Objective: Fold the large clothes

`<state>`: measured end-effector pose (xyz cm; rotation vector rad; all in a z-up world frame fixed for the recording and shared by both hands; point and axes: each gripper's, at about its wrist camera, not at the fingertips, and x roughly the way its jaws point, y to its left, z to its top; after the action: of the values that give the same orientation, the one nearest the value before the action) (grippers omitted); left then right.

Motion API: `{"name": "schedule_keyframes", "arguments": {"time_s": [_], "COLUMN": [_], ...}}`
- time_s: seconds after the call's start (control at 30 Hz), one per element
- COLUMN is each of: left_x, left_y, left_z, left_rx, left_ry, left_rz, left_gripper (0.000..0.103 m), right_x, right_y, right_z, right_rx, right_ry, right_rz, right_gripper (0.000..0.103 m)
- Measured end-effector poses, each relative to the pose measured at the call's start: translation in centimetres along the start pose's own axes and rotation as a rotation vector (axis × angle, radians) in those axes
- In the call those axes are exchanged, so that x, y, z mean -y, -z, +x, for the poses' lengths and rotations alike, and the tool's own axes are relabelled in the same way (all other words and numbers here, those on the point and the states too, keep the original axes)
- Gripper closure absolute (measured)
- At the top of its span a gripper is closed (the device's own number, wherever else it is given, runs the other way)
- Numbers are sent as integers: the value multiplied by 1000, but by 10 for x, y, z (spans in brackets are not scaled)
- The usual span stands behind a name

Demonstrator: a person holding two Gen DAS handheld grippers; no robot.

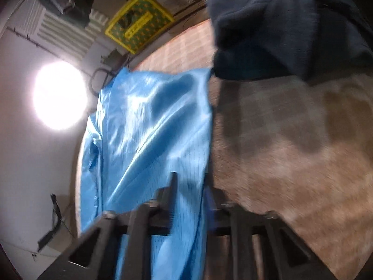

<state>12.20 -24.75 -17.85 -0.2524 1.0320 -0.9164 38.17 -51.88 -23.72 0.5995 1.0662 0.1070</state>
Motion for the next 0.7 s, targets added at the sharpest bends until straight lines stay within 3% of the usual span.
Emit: {"name": "schedule_keyframes", "arguments": {"time_s": [0.23, 0.4, 0.53, 0.7], "left_x": [-33, -65, -90, -120], "left_y": [0, 9, 23, 38], "left_z": [-25, -58, -84, -108], "left_rx": [23, 65, 98, 122], "left_ry": [81, 101, 99, 63], "left_rz": [-130, -216, -278, -337], "left_gripper": [103, 103, 103, 103], "right_x": [-44, -116, -187, -259], "right_y": [3, 4, 13, 30], "right_z": [-24, -31, -12, 45], "right_rx": [67, 113, 109, 61], "right_ry": [110, 171, 214, 249], "right_rz": [-100, -241, -395, -542], "right_gripper": [103, 103, 103, 103]}}
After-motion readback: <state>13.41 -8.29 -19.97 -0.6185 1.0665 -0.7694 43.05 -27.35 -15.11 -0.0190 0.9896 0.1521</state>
